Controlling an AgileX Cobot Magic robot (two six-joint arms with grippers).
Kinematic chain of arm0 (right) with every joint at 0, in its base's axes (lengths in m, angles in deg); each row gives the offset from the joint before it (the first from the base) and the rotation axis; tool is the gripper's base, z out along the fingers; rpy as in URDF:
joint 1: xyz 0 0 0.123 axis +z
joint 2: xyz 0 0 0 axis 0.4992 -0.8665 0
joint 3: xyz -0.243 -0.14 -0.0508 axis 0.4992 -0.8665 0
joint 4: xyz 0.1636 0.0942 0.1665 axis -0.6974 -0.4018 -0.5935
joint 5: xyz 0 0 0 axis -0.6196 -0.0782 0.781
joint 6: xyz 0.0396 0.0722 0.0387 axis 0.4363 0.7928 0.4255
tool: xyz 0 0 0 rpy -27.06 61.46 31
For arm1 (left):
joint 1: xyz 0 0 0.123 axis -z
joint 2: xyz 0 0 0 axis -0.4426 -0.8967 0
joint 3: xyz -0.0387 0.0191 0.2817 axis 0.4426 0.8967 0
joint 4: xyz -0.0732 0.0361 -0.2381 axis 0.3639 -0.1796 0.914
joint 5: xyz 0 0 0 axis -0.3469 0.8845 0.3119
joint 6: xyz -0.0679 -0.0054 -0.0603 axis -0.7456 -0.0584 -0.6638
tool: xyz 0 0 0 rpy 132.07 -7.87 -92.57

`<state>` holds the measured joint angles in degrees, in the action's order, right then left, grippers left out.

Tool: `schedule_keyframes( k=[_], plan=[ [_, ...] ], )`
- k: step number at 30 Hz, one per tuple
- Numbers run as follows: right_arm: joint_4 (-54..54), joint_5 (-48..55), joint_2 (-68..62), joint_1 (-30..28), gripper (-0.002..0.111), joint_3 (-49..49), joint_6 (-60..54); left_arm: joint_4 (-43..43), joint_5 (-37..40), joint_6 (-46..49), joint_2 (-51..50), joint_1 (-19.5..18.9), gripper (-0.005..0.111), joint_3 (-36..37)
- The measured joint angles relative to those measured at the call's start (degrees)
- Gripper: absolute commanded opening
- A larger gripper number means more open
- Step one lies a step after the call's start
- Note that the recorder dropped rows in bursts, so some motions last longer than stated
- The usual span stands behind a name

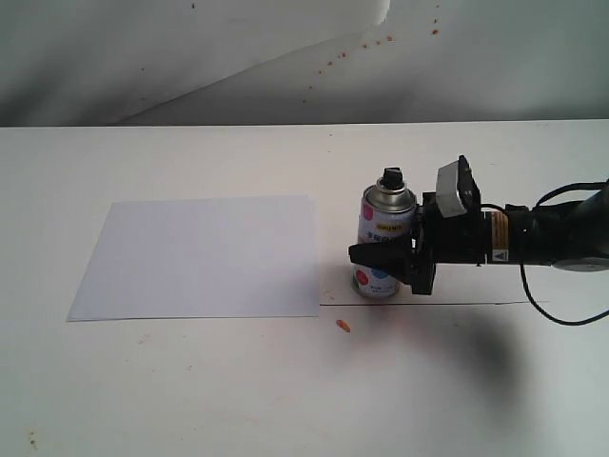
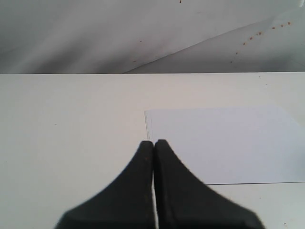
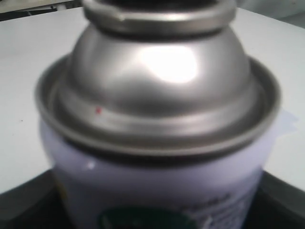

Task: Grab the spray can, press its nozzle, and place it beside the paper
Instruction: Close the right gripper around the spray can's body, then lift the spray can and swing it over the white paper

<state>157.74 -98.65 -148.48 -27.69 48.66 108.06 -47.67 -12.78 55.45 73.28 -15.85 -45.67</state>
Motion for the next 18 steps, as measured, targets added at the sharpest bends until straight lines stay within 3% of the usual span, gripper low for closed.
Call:
schedule_keyframes(
  k=[9,13,18],
  plan=[
    [1.63,4.14,4.06,0.37,0.000,-0.11,3.48,0.00,0.00,0.00,0.00,0.00,0.000,0.00],
    [1.73,13.34,12.17,2.14,0.000,-0.21,6.32,0.00,0.00,0.00,0.00,0.00,0.000,0.00],
    [2.36,31.27,23.48,9.95,0.000,1.41,10.85,0.00,0.00,0.00,0.00,0.00,0.000,0.00]
  ],
)
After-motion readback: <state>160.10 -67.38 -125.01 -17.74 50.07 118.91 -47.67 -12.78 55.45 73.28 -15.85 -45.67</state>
